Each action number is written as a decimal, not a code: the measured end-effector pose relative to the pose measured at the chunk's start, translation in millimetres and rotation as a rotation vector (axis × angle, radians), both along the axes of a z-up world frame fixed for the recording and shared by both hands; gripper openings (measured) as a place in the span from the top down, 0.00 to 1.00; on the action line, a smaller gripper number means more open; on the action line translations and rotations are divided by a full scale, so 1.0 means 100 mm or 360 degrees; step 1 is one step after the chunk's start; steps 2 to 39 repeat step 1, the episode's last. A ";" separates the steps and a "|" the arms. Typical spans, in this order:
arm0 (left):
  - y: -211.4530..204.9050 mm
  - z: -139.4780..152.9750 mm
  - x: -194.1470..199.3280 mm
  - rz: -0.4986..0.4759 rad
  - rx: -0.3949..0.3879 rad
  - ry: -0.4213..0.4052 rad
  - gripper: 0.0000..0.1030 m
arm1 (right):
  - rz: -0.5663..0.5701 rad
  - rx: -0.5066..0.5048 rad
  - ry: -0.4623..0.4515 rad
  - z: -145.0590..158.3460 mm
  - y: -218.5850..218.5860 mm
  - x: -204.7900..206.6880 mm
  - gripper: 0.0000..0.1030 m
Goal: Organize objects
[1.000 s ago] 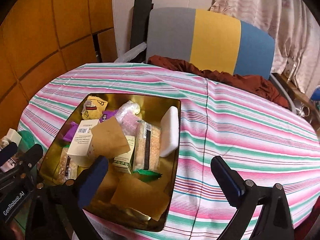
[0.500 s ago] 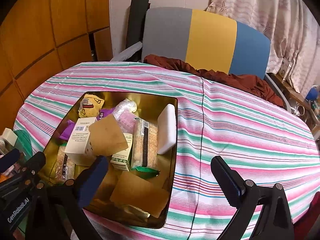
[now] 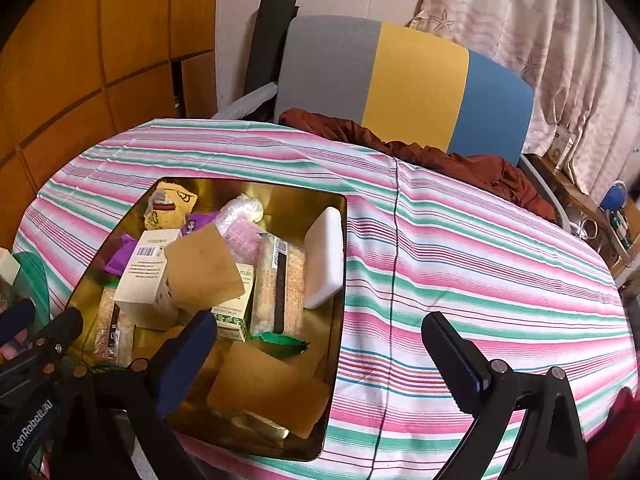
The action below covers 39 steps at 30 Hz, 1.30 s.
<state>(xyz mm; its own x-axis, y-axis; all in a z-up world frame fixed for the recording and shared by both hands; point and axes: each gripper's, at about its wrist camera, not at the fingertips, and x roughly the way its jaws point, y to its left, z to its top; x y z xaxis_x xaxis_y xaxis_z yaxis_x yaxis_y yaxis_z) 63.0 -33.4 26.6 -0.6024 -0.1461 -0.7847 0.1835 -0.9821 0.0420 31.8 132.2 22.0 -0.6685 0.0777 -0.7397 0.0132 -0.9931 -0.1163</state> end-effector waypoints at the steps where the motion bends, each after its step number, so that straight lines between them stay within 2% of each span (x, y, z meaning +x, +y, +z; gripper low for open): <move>1: 0.01 0.00 0.00 -0.0006 -0.0007 0.0005 0.42 | 0.0002 0.0004 0.0000 0.00 -0.01 0.00 0.00; 39: 0.01 0.00 0.00 -0.0006 -0.0007 0.0005 0.42 | 0.0002 0.0004 0.0000 0.00 -0.01 0.00 0.00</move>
